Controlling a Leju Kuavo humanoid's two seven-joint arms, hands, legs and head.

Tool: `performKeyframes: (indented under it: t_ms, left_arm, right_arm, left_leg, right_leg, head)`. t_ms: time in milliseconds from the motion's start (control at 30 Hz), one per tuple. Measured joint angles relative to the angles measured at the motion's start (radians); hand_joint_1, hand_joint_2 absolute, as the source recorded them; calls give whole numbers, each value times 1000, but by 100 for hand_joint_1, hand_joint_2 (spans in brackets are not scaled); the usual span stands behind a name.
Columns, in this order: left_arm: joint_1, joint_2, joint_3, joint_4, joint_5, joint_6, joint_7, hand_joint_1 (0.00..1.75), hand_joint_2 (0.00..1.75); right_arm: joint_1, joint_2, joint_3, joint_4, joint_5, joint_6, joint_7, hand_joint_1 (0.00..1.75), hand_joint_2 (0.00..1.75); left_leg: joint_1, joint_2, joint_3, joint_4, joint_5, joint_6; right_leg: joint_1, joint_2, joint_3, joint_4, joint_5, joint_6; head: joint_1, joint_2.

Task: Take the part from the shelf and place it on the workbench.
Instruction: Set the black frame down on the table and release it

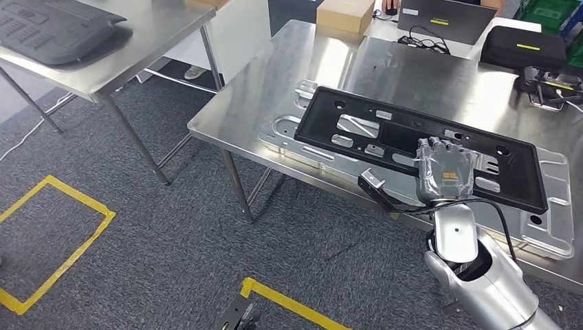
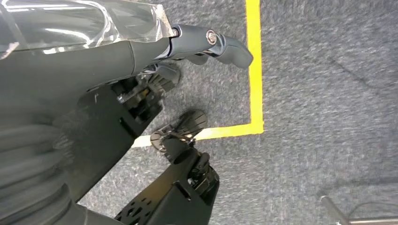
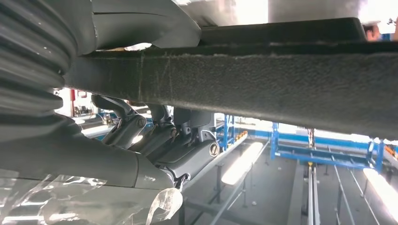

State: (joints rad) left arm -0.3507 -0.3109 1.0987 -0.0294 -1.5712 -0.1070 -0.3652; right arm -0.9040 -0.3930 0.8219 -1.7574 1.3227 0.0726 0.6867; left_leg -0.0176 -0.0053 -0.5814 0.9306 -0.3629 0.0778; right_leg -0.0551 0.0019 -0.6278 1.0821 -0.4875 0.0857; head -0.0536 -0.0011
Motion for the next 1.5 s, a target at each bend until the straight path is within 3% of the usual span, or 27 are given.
performKeyframes:
  t_ms: [67, 100, 133, 167, 267, 300, 400, 467, 533, 600, 633, 667, 700, 767, 800, 900, 967, 1000, 1067, 1133, 1167, 1200, 1233, 1300, 1333, 1433, 1500]
  left_arm:
    - [-2, 0, 0, 0, 0, -7, -4, 0, 175]
    - [-1, 0, 0, 0, 0, -10, -5, 0, 175]
    - [-1, 0, 0, 0, 0, -13, -5, 0, 175]
    - [-1, 0, -1, 0, 0, -16, -5, 0, 175]
    - [-4, 0, -1, 0, 0, -20, -6, 0, 175]
    - [-6, 0, -2, 0, 0, -21, -7, 0, 175]
    - [-2, 23, 1, 0, 64, 34, 48, 0, 175]
    - [26, 84, 23, -2, 249, 165, 196, 0, 175]
    - [74, 175, 82, -15, 609, 283, 372, 0, 175]
    - [122, 260, 146, -37, 1019, 310, 457, 0, 175]
    - [138, 288, 169, -46, 1176, 303, 465, 0, 175]
    - [147, 308, 187, -52, 1289, 298, 463, 0, 175]
    - [150, 321, 204, -55, 1349, 297, 459, 0, 175]
    - [148, 335, 236, -58, 1319, 301, 450, 0, 175]
    - [147, 340, 252, -59, 1253, 303, 446, 0, 175]
    - [147, 361, 292, -63, 1115, 304, 439, 0, 175]
    - [149, 372, 314, -64, 1104, 306, 438, 0, 175]
    - [150, 375, 323, -65, 1105, 307, 438, 0, 175]
    - [150, 377, 338, -65, 1106, 309, 437, 0, 175]
    - [150, 377, 351, -65, 1107, 310, 438, 0, 175]
    - [151, 377, 357, -65, 1107, 310, 438, 0, 175]
    - [152, 377, 363, -65, 1107, 311, 438, 0, 175]
    - [153, 378, 368, -65, 1108, 311, 438, 0, 175]
    - [152, 381, 375, -65, 1109, 313, 438, 0, 175]
    - [151, 383, 378, -65, 1111, 314, 438, 0, 175]
    - [150, 388, 389, -65, 1113, 315, 438, 0, 175]
    - [150, 392, 394, -66, 1114, 316, 438, 0, 175]
  right_arm:
    - [-1, 0, 0, -1, -6, 0, 0, 175, 175]
    - [1, 0, 0, -1, -10, 0, 0, 175, 175]
    - [1, 0, 1, -1, -12, -1, 0, 175, 175]
    - [1, 0, 1, -1, -14, -1, 0, 175, 175]
    - [-6, 1, 1, -1, -16, -2, 0, 175, 175]
    - [-8, 2, 2, -1, -16, -2, 0, 175, 175]
    - [-11, 3, 2, -2, -29, -10, 0, 175, 175]
    - [-7, -7, -4, -7, -52, -30, -2, 175, 175]
    - [11, -26, -20, -24, -72, -54, -9, 175, 175]
    - [33, -49, -37, -39, -81, -65, -15, 175, 175]
    - [41, -60, -42, -42, -82, -66, -17, 175, 175]
    - [46, -68, -46, -45, -82, -65, -18, 175, 175]
    - [50, -73, -48, -49, -82, -64, -19, 175, 175]
    - [53, -75, -53, -61, -80, -62, -19, 175, 175]
    - [53, -75, -56, -67, -79, -61, -19, 175, 175]
    - [55, -80, -64, -76, -78, -56, -19, 175, 175]
    - [59, -85, -69, -80, -78, -54, -19, 175, 175]
    - [61, -88, -72, -81, -78, -54, -19, 175, 175]
    - [67, -91, -74, -82, -78, -53, -20, 175, 175]
    - [76, -92, -74, -83, -78, -52, -20, 175, 175]
    - [80, -93, -74, -83, -78, -52, -21, 175, 175]
    - [82, -93, -75, -83, -78, -52, -21, 175, 175]
    - [83, -93, -76, -83, -78, -52, -21, 175, 175]
    - [82, -94, -78, -84, -78, -51, -22, 175, 175]
    - [82, -94, -79, -84, -78, -51, -23, 175, 175]
    - [82, -95, -80, -86, -78, -51, -26, 175, 175]
    - [80, -95, -81, -88, -78, -52, -29, 175, 175]
  left_leg:
    - [-9, -1, 3, -1, -1, 10]
    - [-13, -3, 4, 0, -2, 12]
    - [-17, -5, 4, 2, -3, 15]
    - [-19, -8, 5, 5, -6, 16]
    - [-25, -13, 0, 32, -24, 12]
    - [-27, -13, -4, 41, -30, 9]
    - [-28, -13, -12, 51, -39, 4]
    - [-22, -12, -24, 85, -63, -11]
    - [-7, -9, -76, 202, -124, -36]
    - [6, -7, -145, 332, -171, -53]
    - [9, -6, -161, 352, -168, -58]
    - [12, -5, -156, 330, -146, -62]
    - [15, -3, -128, 266, -110, -63]
    - [19, 3, -50, 105, -44, -63]
    - [17, 5, -25, 53, -29, -60]
    - [8, 3, -8, 28, -28, -44]
    - [8, 2, 10, 12, -22, -30]
    - [8, 3, 19, 5, -18, -21]
    - [4, 3, 26, 2, -20, -7]
    - [-3, 2, 31, 3, -26, 1]
    - [-6, 0, 33, 4, -29, 3]
    - [-8, -2, 37, 7, -33, 4]
    - [-9, -3, 39, 12, -40, 2]
    - [-14, -6, 38, 27, -56, -5]
    - [-16, -7, 37, 32, -62, -8]
    - [-16, -7, 34, 42, -74, -16]
    - [-10, -5, 8, 98, -105, -32]
  right_leg:
    - [11, 0, -68, 134, -58, -9]
    - [15, 0, -93, 180, -68, -11]
    - [18, 0, -101, 188, -59, -12]
    - [20, 0, -90, 158, -32, -13]
    - [22, 1, -3, -30, 56, -18]
    - [23, 1, 12, -62, 64, -21]
    - [23, 2, 15, -72, 64, -33]
    - [17, 5, 18, -74, 64, -44]
    - [14, 14, 21, -75, 62, -52]
    - [9, 20, 22, -74, 59, -50]
    - [5, 19, 22, -74, 57, -48]
    - [1, 16, 24, -74, 55, -45]
    - [-2, 13, 26, -75, 53, -42]
    - [-5, 8, 33, -77, 50, -35]
    - [-5, 7, 37, -80, 48, -30]
    - [-5, 5, 50, -93, 45, -8]
    - [-3, 3, 49, -75, 31, -2]
    - [0, 3, 33, -37, 9, -3]
    - [8, 3, -30, 96, -52, -12]
    - [18, 3, -87, 190, -73, -16]
    - [21, 3, -93, 187, -58, -19]
    - [23, 3, -76, 140, -24, -21]
    - [24, 3, -44, 65, 16, -23]
    - [26, 3, 10, -55, 66, -30]
    - [28, 4, 21, -81, 71, -33]
    - [25, 4, 23, -83, 66, -45]
    - [19, 3, 27, -85, 64, -53]
  head:
    - [0, 0]
    - [0, 0]
    - [0, 0]
    - [0, 0]
    - [0, 0]
    - [0, 0]
    - [0, 0]
    - [0, 0]
    - [0, 0]
    - [0, 0]
    - [-1, 0]
    - [-1, 0]
    - [-1, 0]
    - [-1, 0]
    - [-1, 0]
    - [-1, 0]
    - [0, 0]
    - [0, 0]
    - [0, 0]
    - [0, 0]
    - [0, 0]
    - [0, 0]
    - [0, 0]
    - [0, 0]
    - [0, 0]
    - [0, 0]
    - [-1, 0]
